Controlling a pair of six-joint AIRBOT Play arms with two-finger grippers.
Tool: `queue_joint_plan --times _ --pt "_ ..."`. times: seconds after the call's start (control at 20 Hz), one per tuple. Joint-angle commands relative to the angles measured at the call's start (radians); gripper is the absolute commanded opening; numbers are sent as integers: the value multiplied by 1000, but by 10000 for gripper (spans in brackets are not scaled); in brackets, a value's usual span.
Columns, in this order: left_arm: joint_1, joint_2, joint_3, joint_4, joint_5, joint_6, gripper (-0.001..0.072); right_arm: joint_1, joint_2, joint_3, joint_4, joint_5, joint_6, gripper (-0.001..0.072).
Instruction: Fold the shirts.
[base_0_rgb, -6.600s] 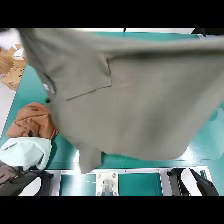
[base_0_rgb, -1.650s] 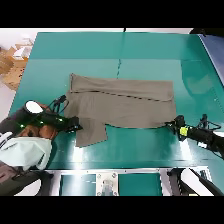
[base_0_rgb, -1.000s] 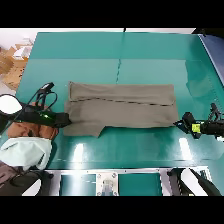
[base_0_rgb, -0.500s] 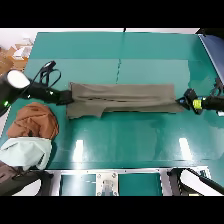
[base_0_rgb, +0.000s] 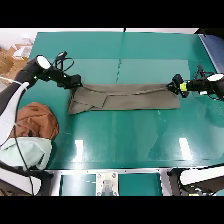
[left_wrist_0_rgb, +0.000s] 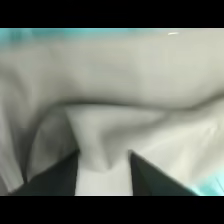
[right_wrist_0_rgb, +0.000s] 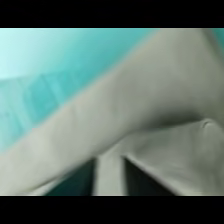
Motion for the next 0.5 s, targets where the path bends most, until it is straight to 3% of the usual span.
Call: queue_joint_plan --times 0.0,0.15,0.25,0.35,0.45 --pt "3 -72 97 1 101 8 381 -12 -107 135 39 21 -23 416" --pt "44 -70 211 9 39 3 381 -92 -105 259 27 200 -142 419" --pt "77 -69 264 9 -33 3 381 -148 -105 287 -32 297 -156 430" --pt "93 -69 274 9 -109 4 380 -190 -116 282 -114 357 -172 512" --pt "93 -69 274 9 -179 5 380 -214 -149 279 -145 413 -214 524"
